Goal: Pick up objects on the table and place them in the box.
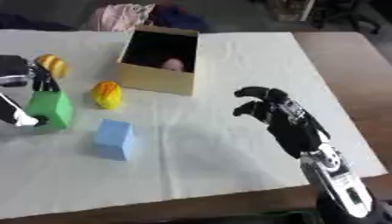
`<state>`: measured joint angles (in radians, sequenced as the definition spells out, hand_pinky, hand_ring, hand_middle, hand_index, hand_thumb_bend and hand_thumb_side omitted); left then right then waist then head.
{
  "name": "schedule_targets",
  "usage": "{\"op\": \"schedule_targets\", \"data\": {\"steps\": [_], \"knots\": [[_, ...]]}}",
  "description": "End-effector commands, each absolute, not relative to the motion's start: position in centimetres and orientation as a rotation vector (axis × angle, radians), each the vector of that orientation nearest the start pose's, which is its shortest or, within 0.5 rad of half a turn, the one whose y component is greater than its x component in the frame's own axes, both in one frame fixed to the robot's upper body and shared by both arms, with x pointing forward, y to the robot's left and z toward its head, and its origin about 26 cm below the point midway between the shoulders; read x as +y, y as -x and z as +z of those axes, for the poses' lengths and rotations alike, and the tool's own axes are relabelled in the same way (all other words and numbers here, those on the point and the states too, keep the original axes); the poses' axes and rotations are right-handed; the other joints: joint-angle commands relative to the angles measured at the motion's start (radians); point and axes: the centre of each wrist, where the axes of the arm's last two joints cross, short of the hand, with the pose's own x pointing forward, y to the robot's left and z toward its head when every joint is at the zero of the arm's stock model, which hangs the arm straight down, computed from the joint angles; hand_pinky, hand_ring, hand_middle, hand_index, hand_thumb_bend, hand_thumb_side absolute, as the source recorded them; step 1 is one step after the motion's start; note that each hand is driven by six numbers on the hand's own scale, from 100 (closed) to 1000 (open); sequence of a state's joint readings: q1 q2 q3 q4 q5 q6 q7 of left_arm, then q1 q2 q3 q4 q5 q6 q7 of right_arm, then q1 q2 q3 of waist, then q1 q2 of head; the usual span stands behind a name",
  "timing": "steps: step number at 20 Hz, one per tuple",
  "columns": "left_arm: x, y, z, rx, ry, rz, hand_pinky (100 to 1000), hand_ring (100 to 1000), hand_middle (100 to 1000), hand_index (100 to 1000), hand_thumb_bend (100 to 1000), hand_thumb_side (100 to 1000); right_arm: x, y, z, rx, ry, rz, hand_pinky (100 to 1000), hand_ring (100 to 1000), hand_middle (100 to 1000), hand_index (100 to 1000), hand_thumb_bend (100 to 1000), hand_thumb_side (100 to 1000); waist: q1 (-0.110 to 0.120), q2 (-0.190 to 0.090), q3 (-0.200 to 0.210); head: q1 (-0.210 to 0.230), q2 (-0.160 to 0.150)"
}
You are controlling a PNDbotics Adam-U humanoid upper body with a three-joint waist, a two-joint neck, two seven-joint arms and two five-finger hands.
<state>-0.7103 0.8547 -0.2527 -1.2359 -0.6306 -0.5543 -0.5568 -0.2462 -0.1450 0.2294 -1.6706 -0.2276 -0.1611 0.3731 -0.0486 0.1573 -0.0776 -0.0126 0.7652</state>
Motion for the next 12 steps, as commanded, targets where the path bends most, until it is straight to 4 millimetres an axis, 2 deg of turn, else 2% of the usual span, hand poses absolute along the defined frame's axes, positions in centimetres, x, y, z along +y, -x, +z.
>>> {"op": "schedule_targets", "data": {"steps": [1,5,12], "knots": [[38.5,-40.7,27.1,-1.242,-0.749,-2.21,747,569,549,693,391,325,-18.5,-32.2,8.4,-1.964,-0.597,0.587,821,673,802,825,100,934,0.012,-0.023,-0.003,-0.003,0.005],[36.9,-42.2,28.8,-1.307,-0.793,-2.177,751,571,552,696,405,325,-18.1,-32.2,8.5,-1.964,-0.613,0.592,821,673,802,825,100,935,0.006,-0.021,-0.015,0.008,0.005],[34.3,-45.5,29.3,-1.366,-0.857,-2.1,746,573,557,702,386,298,-17.5,-32.3,8.8,-1.967,-0.645,0.6,822,673,802,825,100,941,-0.014,-0.006,-0.056,0.037,-0.002]]}}
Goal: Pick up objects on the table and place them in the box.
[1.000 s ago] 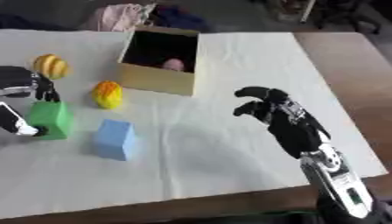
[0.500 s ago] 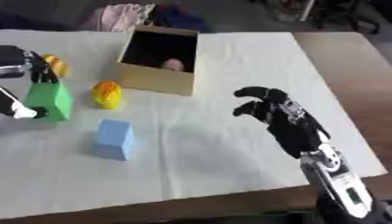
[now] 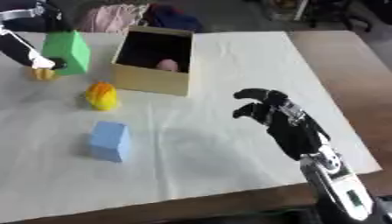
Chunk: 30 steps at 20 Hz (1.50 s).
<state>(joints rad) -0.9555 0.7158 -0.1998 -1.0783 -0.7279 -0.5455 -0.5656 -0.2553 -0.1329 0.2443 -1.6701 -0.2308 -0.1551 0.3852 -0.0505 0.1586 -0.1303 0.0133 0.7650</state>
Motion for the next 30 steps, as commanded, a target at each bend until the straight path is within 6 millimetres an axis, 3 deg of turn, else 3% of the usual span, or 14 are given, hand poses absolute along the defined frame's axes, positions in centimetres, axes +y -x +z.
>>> {"op": "schedule_targets", "data": {"steps": [1,6,13,18,23,26,28,30], "knots": [[33.8,-45.9,29.4,-1.392,-0.873,-2.079,743,571,554,701,376,288,-17.3,-32.3,8.8,-1.967,-0.652,0.602,822,673,803,824,100,942,-0.014,-0.005,-0.009,0.015,-0.005],[31.9,-47.4,28.8,-1.544,-0.944,-1.959,738,590,581,736,360,240,-16.9,-32.2,8.9,-1.965,-0.676,0.606,822,673,803,824,100,945,-0.023,0.004,-0.032,0.03,-0.015],[29.9,-48.6,25.4,-1.686,-1.016,-1.854,758,656,653,797,408,209,-16.5,-32.2,8.9,-1.96,-0.695,0.608,822,673,803,824,100,950,-0.031,0.009,-0.056,0.041,-0.026],[29.8,-48.9,23.7,-1.749,-1.15,-1.732,767,685,709,825,444,185,-16.4,-32.2,8.9,-1.96,-0.699,0.606,822,673,803,824,100,951,-0.034,0.015,-0.065,0.043,-0.031],[30.3,-49.0,22.8,-1.732,-1.286,-1.655,822,769,826,905,600,147,-16.4,-32.2,8.9,-1.96,-0.698,0.606,821,673,803,824,100,952,-0.033,0.017,-0.066,0.041,-0.03],[30.6,-48.9,22.6,-1.741,-1.328,-1.632,840,793,856,922,598,142,-16.4,-32.2,8.9,-1.961,-0.696,0.605,821,673,803,824,100,951,-0.032,0.017,-0.066,0.039,-0.03],[30.9,-48.9,22.8,-1.758,-1.336,-1.621,840,795,861,927,577,184,-16.5,-32.2,8.9,-1.961,-0.694,0.604,821,673,803,824,100,952,-0.031,0.017,-0.065,0.036,-0.03],[31.2,-48.8,23.2,-1.773,-1.329,-1.601,838,794,857,929,510,201,-16.6,-32.2,8.9,-1.961,-0.69,0.602,821,673,803,824,100,951,-0.029,0.017,-0.062,0.033,-0.028]]}}
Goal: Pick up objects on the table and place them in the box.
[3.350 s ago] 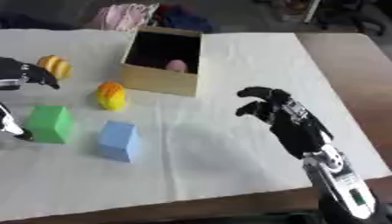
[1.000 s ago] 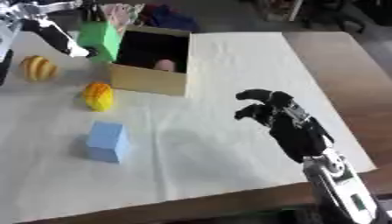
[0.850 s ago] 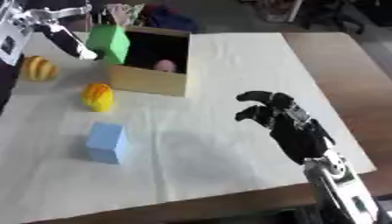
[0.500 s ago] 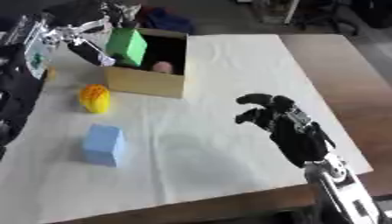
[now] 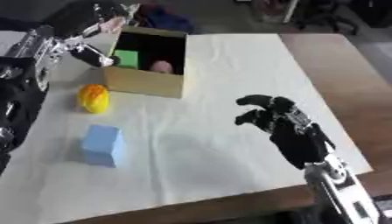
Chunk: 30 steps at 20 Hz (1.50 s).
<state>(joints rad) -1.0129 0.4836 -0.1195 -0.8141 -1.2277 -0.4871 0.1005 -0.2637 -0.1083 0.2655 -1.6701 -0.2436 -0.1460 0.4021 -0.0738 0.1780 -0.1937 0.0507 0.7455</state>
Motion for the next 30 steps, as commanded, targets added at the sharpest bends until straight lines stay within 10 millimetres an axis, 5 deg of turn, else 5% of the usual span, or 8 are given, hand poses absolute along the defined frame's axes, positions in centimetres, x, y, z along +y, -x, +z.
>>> {"op": "schedule_targets", "data": {"steps": [1,7,13,21,30], "knots": [[31.4,-48.7,23.6,2.321,1.719,2.069,840,795,855,929,493,204,-16.6,-32.2,8.9,-1.962,-0.689,0.602,821,673,803,824,100,950,-0.005,-0.003,0.003,-0.007,-0.009],[33.3,-47.5,27.8,2.43,1.696,1.979,845,800,857,931,430,100,-17.0,-32.2,8.8,-1.963,-0.667,0.598,821,673,804,824,100,951,0.002,-0.005,0.018,-0.023,-0.015],[38.0,-45.2,30.6,2.499,1.862,1.94,845,798,856,927,393,100,-17.3,-32.3,8.9,-1.968,-0.65,0.598,821,673,804,824,100,948,0.012,-0.006,0.032,-0.044,-0.021],[43.9,-44.5,27.1,2.366,2.152,2.364,836,792,851,916,331,348,-17.4,-32.4,9.0,-1.972,-0.646,0.6,822,673,804,825,100,949,0.012,-0.004,0.035,-0.056,-0.024],[46.3,-44.3,23.7,2.161,2.189,2.793,823,773,820,894,348,272,-17.2,-32.4,9.0,-1.971,-0.656,0.608,822,673,805,825,100,953,0.006,0.002,0.032,-0.048,-0.025]]}}
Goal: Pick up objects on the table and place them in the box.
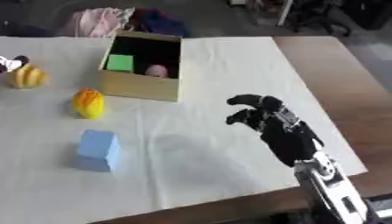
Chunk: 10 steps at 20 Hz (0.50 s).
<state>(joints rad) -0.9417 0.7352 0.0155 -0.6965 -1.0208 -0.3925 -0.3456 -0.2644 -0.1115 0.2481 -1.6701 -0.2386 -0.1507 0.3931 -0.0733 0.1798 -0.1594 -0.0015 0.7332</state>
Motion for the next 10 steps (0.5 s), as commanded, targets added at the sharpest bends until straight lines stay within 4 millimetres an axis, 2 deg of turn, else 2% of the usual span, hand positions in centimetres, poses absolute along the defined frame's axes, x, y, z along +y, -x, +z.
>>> {"op": "schedule_targets", "data": {"steps": [1,10], "knots": [[46.43,-44.26,23.64,-1.099,-1.119,-1.433,823,773,820,894,347,273,-17.23,-32.41,9.07,-1.972,-0.657,0.608,822,673,805,825,100,953,0.005,0.003,-0.003,0.005,-0.013],[47.35,-43.63,23.46,-1.109,-1.209,-1.377,815,763,815,890,344,277,-17.14,-32.58,9.53,-1.985,-0.659,0.612,822,673,805,824,100,962,-0.004,0.034,-0.014,0.013,-0.03]]}}
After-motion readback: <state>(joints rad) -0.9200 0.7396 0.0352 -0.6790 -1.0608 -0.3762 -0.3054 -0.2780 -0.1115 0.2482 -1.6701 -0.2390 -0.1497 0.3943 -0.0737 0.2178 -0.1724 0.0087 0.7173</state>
